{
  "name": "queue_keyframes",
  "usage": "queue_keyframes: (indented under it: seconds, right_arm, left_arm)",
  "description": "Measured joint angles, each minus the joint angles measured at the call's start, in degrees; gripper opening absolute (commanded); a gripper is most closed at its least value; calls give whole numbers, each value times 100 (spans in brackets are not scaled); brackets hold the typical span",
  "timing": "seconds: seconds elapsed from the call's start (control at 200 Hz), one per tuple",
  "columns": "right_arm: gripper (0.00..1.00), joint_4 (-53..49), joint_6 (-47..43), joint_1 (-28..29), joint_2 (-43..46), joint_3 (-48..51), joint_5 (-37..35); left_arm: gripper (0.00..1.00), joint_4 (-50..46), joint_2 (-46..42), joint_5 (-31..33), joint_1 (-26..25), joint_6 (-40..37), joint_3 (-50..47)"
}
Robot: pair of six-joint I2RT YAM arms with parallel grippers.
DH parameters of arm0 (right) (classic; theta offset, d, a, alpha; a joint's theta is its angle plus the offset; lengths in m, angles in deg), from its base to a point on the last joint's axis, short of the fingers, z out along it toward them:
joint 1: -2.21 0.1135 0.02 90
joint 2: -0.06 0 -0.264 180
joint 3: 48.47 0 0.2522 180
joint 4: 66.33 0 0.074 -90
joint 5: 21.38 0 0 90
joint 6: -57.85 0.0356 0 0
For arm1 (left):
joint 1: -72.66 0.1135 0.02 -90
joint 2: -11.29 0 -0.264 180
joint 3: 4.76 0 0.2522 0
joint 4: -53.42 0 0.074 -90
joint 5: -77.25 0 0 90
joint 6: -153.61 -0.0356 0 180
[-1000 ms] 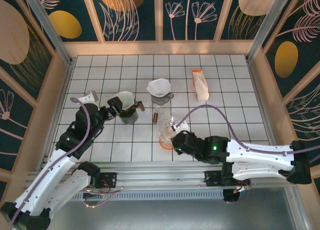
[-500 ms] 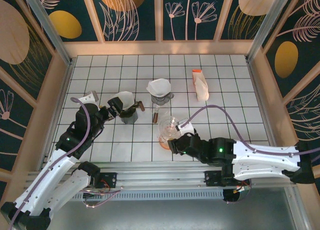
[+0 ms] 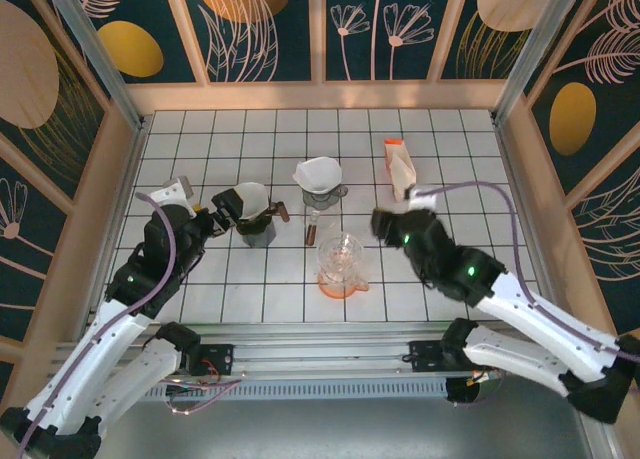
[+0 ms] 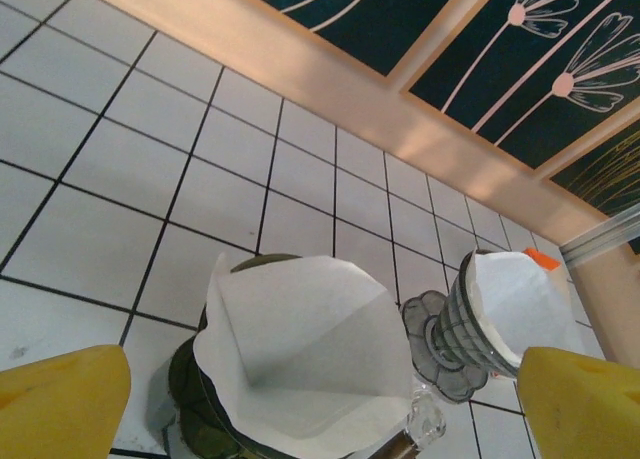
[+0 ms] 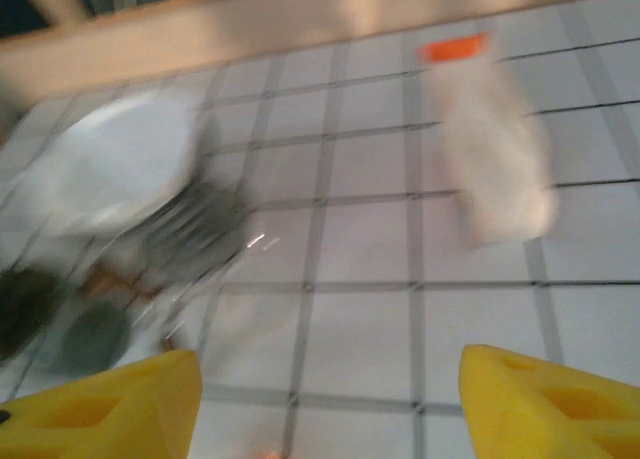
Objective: Place the coffee filter in the dripper
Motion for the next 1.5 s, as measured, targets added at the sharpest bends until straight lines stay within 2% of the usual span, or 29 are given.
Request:
queue_keyframes:
  seconds: [0.055,0.125,0.205,0.27,0.38,0.475,0.635,0.861,1.091,1.496]
  right_arm:
    - [61,210,-129,-968,-306,-15,535]
    - [57,466,-254,-1880,-857,-94,1198]
    - [52,739,-470,-2555,-1681,-262,1705]
    - [49,894,-632,-2798,-2293,-420,1928]
    - [48,1001,-946,-2874,-3067,-772,2096]
    - [42,1064,-1113,-2931,-3589,-1259,2177]
    - [40,1292,-1274,-3012,-4113,-1812,2194]
    - [29,942,-2234,-3016,-4962,-2938,2188]
    - [28,468,-2870,-3023,-5263,-3314,2114]
    - [29,166,-3257,-3021,-5598,-3477,1799]
  left_arm:
    - [99,15,-72,39,0,-72,13]
    - [99,20,-162,66,0,-153,31]
    - [99,24,-271,109,0,-236,39]
    - [99,33,-350,160,0,-299,39]
    - [99,63,-435,199,0,-374,39]
    - [99,61,-420,195,0,-409,39]
    - [99,61,-326,195,0,-431,39]
    - [99,59,-319,197,0,-431,37]
    - [99,55,-319,216,0,-431,22]
    - [99,55,-313,214,0,-431,17]
